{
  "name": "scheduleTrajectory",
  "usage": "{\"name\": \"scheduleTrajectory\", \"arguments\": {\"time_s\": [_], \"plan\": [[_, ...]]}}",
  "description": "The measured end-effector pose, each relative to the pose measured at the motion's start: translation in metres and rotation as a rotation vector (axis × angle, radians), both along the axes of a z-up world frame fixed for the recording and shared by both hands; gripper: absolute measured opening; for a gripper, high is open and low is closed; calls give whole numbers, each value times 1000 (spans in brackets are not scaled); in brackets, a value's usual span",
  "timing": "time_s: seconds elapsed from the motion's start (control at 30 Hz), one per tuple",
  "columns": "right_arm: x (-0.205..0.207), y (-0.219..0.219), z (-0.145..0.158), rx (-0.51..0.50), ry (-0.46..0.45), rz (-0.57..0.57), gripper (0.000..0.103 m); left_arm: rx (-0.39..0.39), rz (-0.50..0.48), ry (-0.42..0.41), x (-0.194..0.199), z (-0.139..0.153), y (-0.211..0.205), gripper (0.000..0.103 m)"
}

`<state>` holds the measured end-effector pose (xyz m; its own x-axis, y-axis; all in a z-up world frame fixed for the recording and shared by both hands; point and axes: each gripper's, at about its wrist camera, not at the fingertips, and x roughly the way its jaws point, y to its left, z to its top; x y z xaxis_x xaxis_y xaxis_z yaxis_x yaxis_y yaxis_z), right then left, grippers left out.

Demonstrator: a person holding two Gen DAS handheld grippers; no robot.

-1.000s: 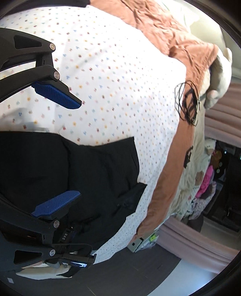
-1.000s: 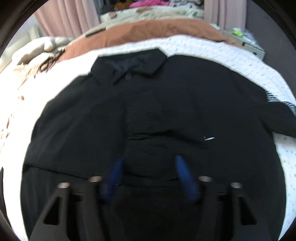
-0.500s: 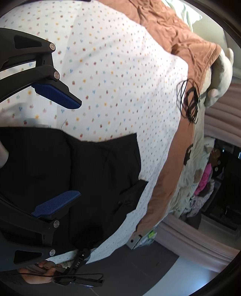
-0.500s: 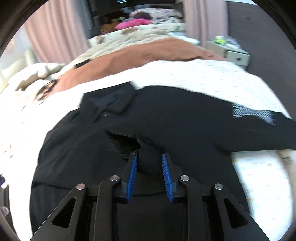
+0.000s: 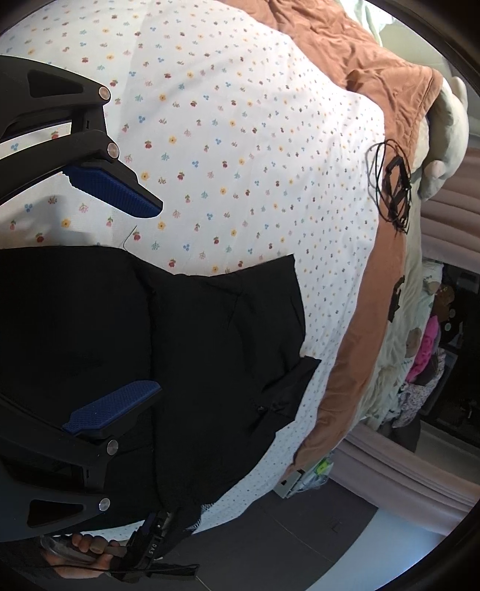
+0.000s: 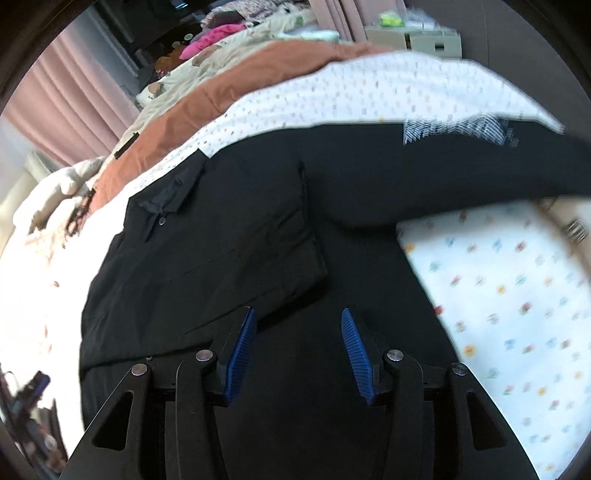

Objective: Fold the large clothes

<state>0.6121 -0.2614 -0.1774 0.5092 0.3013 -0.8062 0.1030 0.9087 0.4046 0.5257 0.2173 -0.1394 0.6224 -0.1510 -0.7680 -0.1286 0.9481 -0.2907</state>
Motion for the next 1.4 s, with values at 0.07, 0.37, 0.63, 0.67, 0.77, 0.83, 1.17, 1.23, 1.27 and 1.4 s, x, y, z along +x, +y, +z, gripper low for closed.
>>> {"name": "scheduleTrajectory", "arguments": {"time_s": [0.07, 0.37, 0.63, 0.67, 0.77, 0.83, 1.17, 1.23, 1.27, 1.4], "plan": [[5, -2, -8, 73, 1, -1, 48, 27, -2, 32, 6, -8, -2, 90], [41, 5, -24, 150, -7, -1, 14, 112, -9, 194, 33, -56, -5, 45], [61, 16, -29, 135, 1, 17, 13, 119, 29, 205, 42, -69, 2, 41], [62, 18, -29, 134, 0, 26, 13, 120, 39, 205, 42, -69, 3, 41], [62, 20, -27, 127, 18, 43, 13, 112, 58, 200, 42, -69, 7, 42], [57, 17, -21, 125, 19, 49, 18, 107, 62, 196, 39, -66, 9, 42], [9, -43, 26, -9, -60, -10, 55, 53, 36, 139, 28, -27, -7, 83], [0, -61, 33, -10, -65, -37, 55, 45, 41, 106, 25, -14, -14, 88], [-5, -72, 38, -10, -71, -53, 55, 42, 38, 95, 24, -9, -18, 89], [-24, -107, 53, -25, -93, -108, 55, 46, 5, 77, 21, 7, -39, 89]]}}
